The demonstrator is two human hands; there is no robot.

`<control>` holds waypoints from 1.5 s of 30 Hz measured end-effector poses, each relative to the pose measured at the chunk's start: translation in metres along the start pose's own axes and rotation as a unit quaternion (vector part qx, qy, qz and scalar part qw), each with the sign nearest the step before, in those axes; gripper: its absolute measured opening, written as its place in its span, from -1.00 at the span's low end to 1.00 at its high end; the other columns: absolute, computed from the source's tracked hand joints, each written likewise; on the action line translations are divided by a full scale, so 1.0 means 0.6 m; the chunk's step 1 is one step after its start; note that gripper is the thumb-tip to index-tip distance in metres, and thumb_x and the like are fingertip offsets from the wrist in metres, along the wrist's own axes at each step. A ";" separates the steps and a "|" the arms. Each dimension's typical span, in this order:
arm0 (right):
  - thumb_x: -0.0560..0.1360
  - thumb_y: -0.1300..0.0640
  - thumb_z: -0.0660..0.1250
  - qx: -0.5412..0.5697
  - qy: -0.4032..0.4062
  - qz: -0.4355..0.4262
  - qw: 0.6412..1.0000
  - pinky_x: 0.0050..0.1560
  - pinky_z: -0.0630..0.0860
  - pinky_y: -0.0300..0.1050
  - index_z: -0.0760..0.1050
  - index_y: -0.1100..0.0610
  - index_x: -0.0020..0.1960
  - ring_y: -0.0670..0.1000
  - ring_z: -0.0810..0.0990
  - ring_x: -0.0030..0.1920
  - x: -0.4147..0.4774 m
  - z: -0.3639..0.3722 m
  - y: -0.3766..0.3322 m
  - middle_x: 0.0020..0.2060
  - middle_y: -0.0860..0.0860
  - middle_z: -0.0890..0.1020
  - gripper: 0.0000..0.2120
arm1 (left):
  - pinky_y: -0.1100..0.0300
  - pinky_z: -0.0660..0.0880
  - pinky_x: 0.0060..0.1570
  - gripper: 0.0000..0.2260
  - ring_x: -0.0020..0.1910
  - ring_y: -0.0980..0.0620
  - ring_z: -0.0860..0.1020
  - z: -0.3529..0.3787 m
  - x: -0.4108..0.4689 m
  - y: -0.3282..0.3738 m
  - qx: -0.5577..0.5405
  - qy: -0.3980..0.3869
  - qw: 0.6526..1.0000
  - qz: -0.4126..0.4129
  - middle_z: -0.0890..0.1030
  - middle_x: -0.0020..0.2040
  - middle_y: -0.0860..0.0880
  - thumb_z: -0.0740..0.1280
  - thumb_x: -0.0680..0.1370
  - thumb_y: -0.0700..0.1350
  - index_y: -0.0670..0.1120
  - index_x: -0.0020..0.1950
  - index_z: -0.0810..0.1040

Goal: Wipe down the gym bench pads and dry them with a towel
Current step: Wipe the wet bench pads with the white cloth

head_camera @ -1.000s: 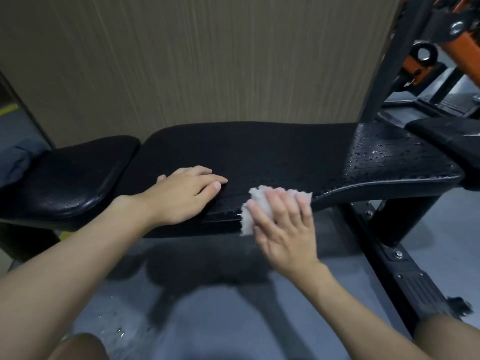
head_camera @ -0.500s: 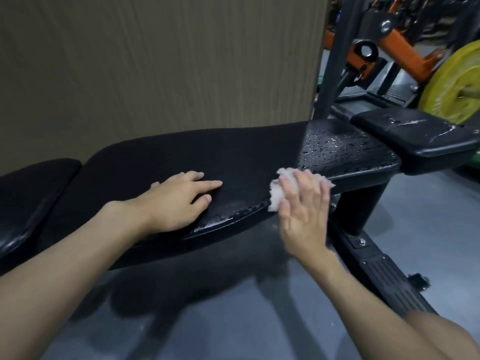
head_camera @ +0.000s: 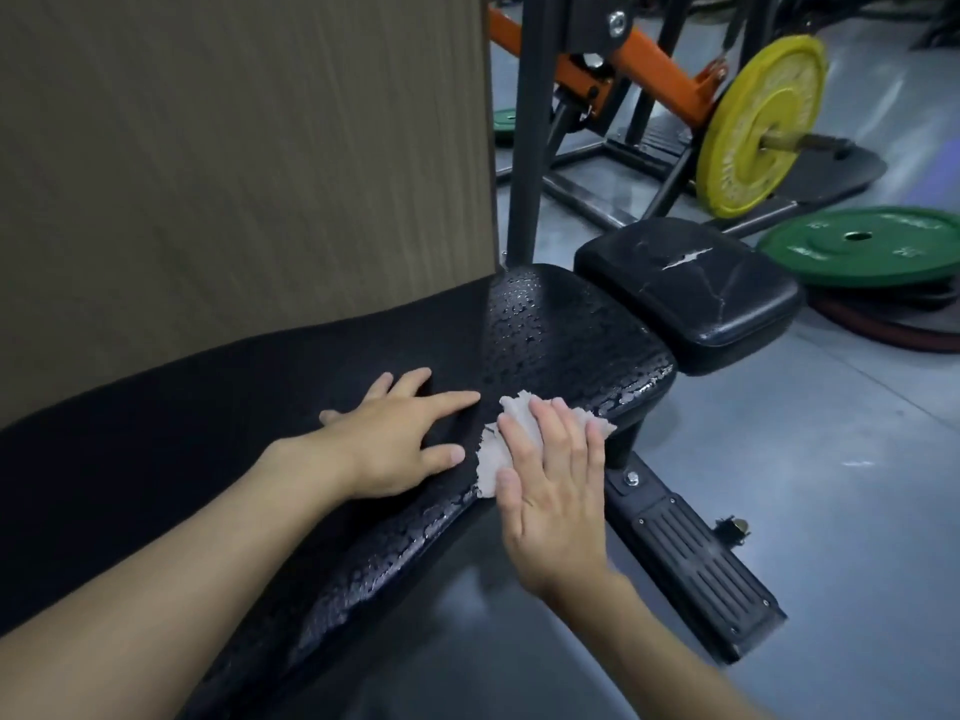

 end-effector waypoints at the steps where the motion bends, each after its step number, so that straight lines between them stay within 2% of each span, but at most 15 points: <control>1: 0.66 -0.01 -0.07 -0.001 -0.006 0.011 1.000 0.55 -0.06 0.18 0.34 0.05 0.47 0.17 0.21 0.53 0.002 -0.003 0.001 0.48 0.12 0.34 -0.55 | -0.52 0.07 0.32 -0.44 0.58 -0.07 -0.22 -0.002 0.004 0.002 -0.003 -0.014 1.000 -0.006 -0.15 0.59 0.17 0.25 0.58 0.21 0.48 0.46 0.01; 5: 0.64 0.03 -0.05 -0.018 -0.035 0.052 0.998 0.55 -0.04 0.19 0.40 0.09 0.44 0.17 0.23 0.53 0.007 -0.010 -0.007 0.49 0.13 0.35 -0.54 | -0.56 0.07 0.29 -0.36 0.56 -0.10 -0.29 0.001 0.016 0.005 -0.008 -0.055 0.998 -0.024 -0.24 0.57 0.18 0.29 0.58 0.16 0.53 0.43 -0.09; 9: 0.67 -0.02 -0.16 -0.027 -0.088 0.079 0.993 0.53 0.04 0.24 0.30 0.09 0.52 0.16 0.15 0.56 0.009 -0.017 -0.011 0.54 0.12 0.26 -0.48 | -0.53 0.09 0.30 -0.31 0.54 -0.15 -0.33 0.001 0.021 0.008 -0.008 -0.081 0.996 -0.041 -0.29 0.56 0.16 0.30 0.58 0.13 0.56 0.38 -0.16; 14: 0.62 -0.02 -0.07 -0.101 -0.073 0.255 0.959 0.53 0.06 0.23 0.22 0.12 0.56 0.19 0.14 0.56 0.057 -0.025 0.034 0.55 0.19 0.23 -0.45 | -0.51 0.15 0.28 -0.30 0.53 -0.20 -0.27 -0.008 0.018 0.012 0.004 -0.093 0.995 -0.039 -0.26 0.54 0.17 0.32 0.56 0.15 0.58 0.32 -0.19; 17: 0.56 -0.06 -0.10 -0.106 -0.096 0.303 0.942 0.53 0.07 0.24 0.17 0.13 0.58 0.24 0.11 0.57 0.060 -0.029 0.019 0.56 0.26 0.16 -0.37 | -0.54 0.14 0.26 -0.31 0.54 -0.20 -0.27 -0.013 0.013 0.020 -0.004 -0.091 0.995 -0.040 -0.27 0.55 0.12 0.30 0.57 0.13 0.54 0.38 -0.17; 19: 0.54 -0.10 -0.13 -0.076 -0.093 0.330 0.936 0.51 0.11 0.27 0.16 0.23 0.57 0.31 0.08 0.56 0.060 -0.031 0.006 0.54 0.34 0.13 -0.31 | -0.56 0.10 0.26 -0.32 0.54 -0.18 -0.29 -0.016 0.007 0.025 -0.012 -0.095 0.994 -0.046 -0.28 0.56 0.10 0.29 0.59 0.11 0.51 0.41 -0.14; 21: 0.49 -0.17 -0.25 -0.021 -0.118 0.357 0.926 0.55 -0.06 0.24 0.06 0.31 0.57 0.32 -0.09 0.58 0.070 -0.023 0.008 0.56 0.37 0.00 -0.19 | -0.58 0.06 0.26 -0.33 0.54 -0.19 -0.30 -0.018 0.005 0.029 -0.019 -0.097 0.994 -0.053 -0.28 0.57 0.07 0.30 0.60 0.08 0.50 0.43 -0.12; 23: 0.45 -0.19 -0.32 -0.018 -0.141 0.367 0.919 0.53 -0.22 0.19 -0.01 0.30 0.59 0.28 -0.20 0.58 0.086 -0.015 0.023 0.57 0.34 -0.09 -0.15 | -0.60 0.04 0.25 -0.31 0.53 -0.20 -0.32 -0.018 0.008 0.031 -0.026 -0.097 0.993 -0.060 -0.30 0.57 0.05 0.31 0.60 0.04 0.51 0.43 -0.11; 27: 0.64 -0.10 -0.13 -0.081 -0.202 0.365 0.905 0.52 -0.26 0.25 -0.08 0.19 0.61 0.21 -0.24 0.58 0.116 -0.013 0.066 0.59 0.25 -0.15 -0.37 | -0.62 -0.01 0.24 -0.21 0.49 -0.23 -0.44 -0.017 0.020 0.031 -0.032 -0.129 0.988 -0.073 -0.50 0.51 0.03 0.33 0.60 0.00 0.52 0.43 -0.22; 30: 0.67 -0.10 -0.07 -0.112 -0.234 0.363 0.895 0.52 -0.25 0.28 -0.13 0.15 0.62 0.16 -0.25 0.59 0.135 -0.013 0.100 0.60 0.20 -0.16 -0.38 | -0.63 -0.02 0.23 -0.16 0.47 -0.25 -0.47 -0.020 0.031 0.031 -0.038 -0.154 0.984 -0.079 -0.55 0.48 0.01 0.36 0.58 -0.03 0.52 0.42 -0.24; 35: 0.66 -0.10 -0.10 -0.134 -0.249 0.351 0.893 0.53 -0.15 0.24 -0.06 0.14 0.61 0.18 -0.13 0.59 0.174 -0.025 0.143 0.60 0.20 -0.06 -0.40 | -0.62 0.02 0.24 -0.10 0.47 -0.26 -0.46 -0.024 0.043 0.027 -0.038 -0.172 0.981 -0.084 -0.50 0.51 0.01 0.42 0.53 -0.03 0.51 0.43 -0.24; 38: 0.67 -0.07 -0.10 -0.126 -0.250 0.327 0.903 0.55 -0.10 0.16 0.01 0.11 0.60 0.18 -0.07 0.59 0.172 -0.037 0.144 0.60 0.19 0.00 -0.46 | -0.60 0.04 0.26 0.02 0.51 -0.21 -0.40 -0.033 0.056 0.004 -0.061 -0.149 0.982 -0.098 -0.42 0.54 0.05 0.54 0.36 0.16 0.47 0.46 -0.21; 40: 0.65 -0.07 -0.10 -0.155 -0.235 0.303 0.910 0.50 0.09 0.20 0.13 0.14 0.55 0.25 0.11 0.53 0.175 -0.039 0.152 0.53 0.25 0.17 -0.47 | -0.59 0.01 0.27 0.07 0.51 -0.18 -0.40 -0.042 0.068 -0.017 -0.079 -0.129 0.979 -0.136 -0.45 0.52 0.05 0.53 0.26 0.32 0.48 0.45 -0.23; 43: 0.56 -0.09 -0.07 -0.216 -0.218 0.297 0.904 0.16 0.43 0.24 0.33 0.24 0.41 0.30 0.47 0.16 0.215 -0.019 0.170 0.17 0.28 0.49 -0.42 | -0.62 -0.02 0.24 0.10 0.48 -0.23 -0.46 -0.042 0.084 -0.026 -0.096 -0.124 0.973 -0.170 -0.54 0.48 0.02 0.52 0.26 0.33 0.49 0.43 -0.31; 45: 0.52 -0.10 -0.04 -0.226 -0.224 0.312 0.895 -0.03 0.46 0.17 0.41 0.27 0.35 0.27 0.52 -0.05 0.252 0.002 0.176 -0.02 0.24 0.54 -0.40 | -0.64 -0.04 0.22 0.11 0.46 -0.26 -0.48 -0.040 0.093 -0.023 -0.100 -0.124 0.972 -0.172 -0.56 0.46 0.00 0.54 0.27 0.27 0.49 0.42 -0.33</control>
Point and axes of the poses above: each hand's wrist, its own x-axis towards the middle knuckle, its own z-axis out of the palm, y = z × x, the point moved 6 cm from there along x, towards the middle knuckle
